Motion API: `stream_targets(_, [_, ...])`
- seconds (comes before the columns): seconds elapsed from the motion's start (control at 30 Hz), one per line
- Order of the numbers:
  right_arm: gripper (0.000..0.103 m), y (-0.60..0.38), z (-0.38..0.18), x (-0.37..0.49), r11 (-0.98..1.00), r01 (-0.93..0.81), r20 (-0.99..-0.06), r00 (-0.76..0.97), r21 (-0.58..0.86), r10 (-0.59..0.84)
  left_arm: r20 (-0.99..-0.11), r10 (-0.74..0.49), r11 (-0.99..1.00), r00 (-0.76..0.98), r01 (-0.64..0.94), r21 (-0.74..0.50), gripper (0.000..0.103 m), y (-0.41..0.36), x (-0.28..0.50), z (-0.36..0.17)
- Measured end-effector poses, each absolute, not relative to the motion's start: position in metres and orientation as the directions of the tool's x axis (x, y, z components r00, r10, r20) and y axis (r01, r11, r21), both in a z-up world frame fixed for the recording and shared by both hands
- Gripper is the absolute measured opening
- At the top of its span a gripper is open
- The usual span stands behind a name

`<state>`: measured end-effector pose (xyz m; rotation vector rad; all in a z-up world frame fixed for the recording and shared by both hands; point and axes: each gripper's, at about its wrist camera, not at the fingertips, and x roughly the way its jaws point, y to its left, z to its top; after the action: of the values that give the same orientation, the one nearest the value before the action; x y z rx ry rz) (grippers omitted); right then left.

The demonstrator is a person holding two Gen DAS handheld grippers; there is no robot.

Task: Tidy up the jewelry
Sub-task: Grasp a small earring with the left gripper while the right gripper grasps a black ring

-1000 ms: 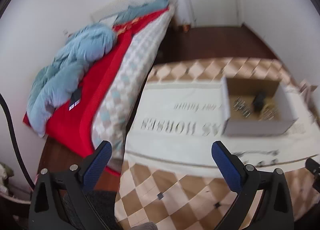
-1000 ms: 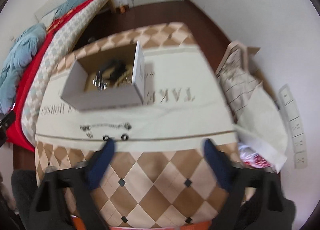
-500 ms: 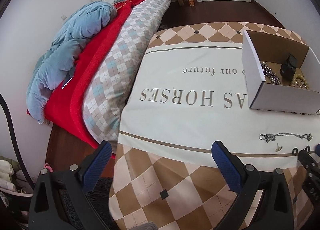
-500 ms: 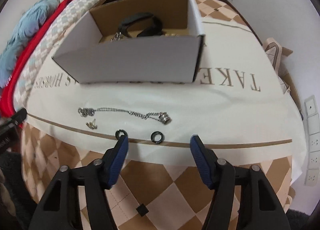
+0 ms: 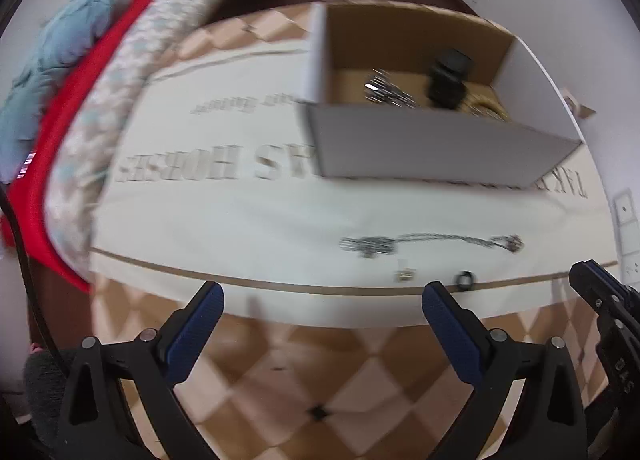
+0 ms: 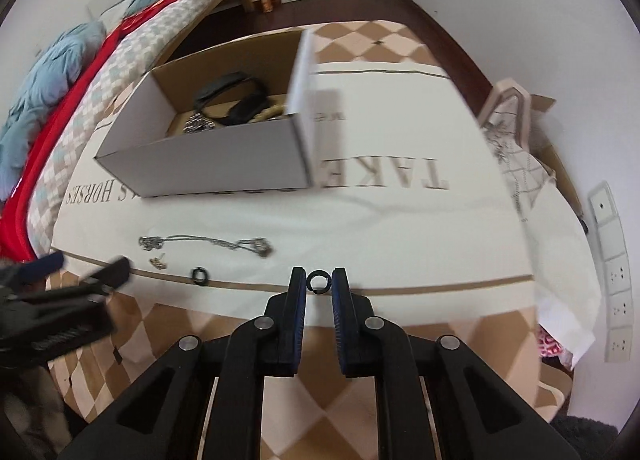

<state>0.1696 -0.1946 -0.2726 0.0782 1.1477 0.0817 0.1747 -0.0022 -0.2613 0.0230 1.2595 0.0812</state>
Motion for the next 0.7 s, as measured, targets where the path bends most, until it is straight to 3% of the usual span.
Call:
stream_targets(0.07, [0.013, -0.205, -0.271, 0.167, 0.994, -0.007, -0.908, 0.407, 0.107, 0.100, -0.952, 0.048, 0.999, 0.304, -0.033, 0.039, 0.076, -0.010, 0.176, -0.264])
stream_targets(0.1, [0.013, -0.209, -0.271, 0.166, 0.995, -0.002, -0.908, 0.408, 0.104, 0.096, -0.952, 0.042, 0.999, 0.302, -0.029, 0.035, 0.071, -0.013, 0.176, -0.265])
stream_targets(0.17, [0.014, -0.216, -0.271, 0.164, 0.994, 0.013, -0.909, 0.407, 0.106, 0.091, -0.954, 0.036, 0.999, 0.298, -0.014, 0.034, 0.042, -0.020, 0.177, -0.267])
stream_targets(0.23, [0.014, -0.221, -0.271, 0.162, 0.994, 0.025, -0.909, 0.408, 0.107, 0.088, -0.957, 0.029, 1.000, 0.290, -0.003, 0.029, 0.028, -0.024, 0.177, -0.271])
stream_targets(0.3, [0.014, -0.223, -0.272, 0.162, 0.993, 0.035, -0.909, 0.409, 0.110, 0.087, -0.953, 0.029, 1.000, 0.300, 0.002, 0.032, 0.027, -0.027, 0.176, -0.269])
stream_targets(0.37, [0.014, -0.224, -0.273, 0.163, 0.993, 0.039, -0.909, 0.408, 0.111, 0.086, -0.953, 0.027, 0.999, 0.302, 0.008, 0.031, 0.013, -0.028, 0.176, -0.270])
stream_targets(0.43, [0.014, -0.225, -0.273, 0.162, 0.993, 0.039, -0.909, 0.408, 0.111, 0.086, -0.951, 0.024, 1.000, 0.307, 0.012, 0.029, 0.009, -0.029, 0.174, -0.269])
stream_targets(0.7, [0.014, -0.227, -0.268, 0.162, 0.992, 0.042, -0.901, 0.424, 0.121, 0.092, -0.938, 0.020, 0.999, 0.347, 0.032, 0.033, 0.006, -0.031, 0.170, -0.260])
